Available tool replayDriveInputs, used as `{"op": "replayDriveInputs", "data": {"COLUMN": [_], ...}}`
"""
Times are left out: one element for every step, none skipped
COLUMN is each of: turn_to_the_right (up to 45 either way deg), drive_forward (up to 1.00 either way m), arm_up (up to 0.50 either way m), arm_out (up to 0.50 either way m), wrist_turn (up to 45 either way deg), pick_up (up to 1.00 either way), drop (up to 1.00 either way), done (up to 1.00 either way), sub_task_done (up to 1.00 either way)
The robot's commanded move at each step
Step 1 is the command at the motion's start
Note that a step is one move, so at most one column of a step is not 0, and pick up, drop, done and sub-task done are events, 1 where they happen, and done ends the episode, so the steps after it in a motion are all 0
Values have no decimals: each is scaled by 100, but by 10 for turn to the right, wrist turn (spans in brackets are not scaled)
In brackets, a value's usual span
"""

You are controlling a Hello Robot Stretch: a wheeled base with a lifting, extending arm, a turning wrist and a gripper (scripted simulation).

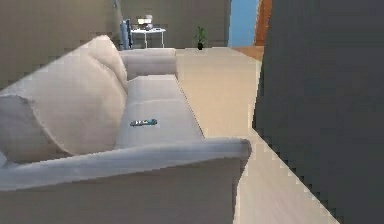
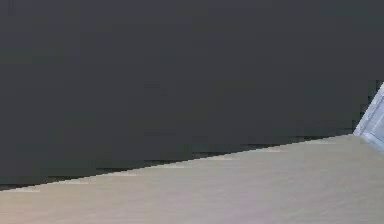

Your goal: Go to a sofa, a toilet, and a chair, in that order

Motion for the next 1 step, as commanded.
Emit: {"op": "replayDriveInputs", "data": {"turn_to_the_right": [-150], "drive_forward": [0], "arm_up": [0], "arm_out": [0], "wrist_turn": [0], "pick_up": [0], "drop": [0], "done": [0], "sub_task_done": [0]}}
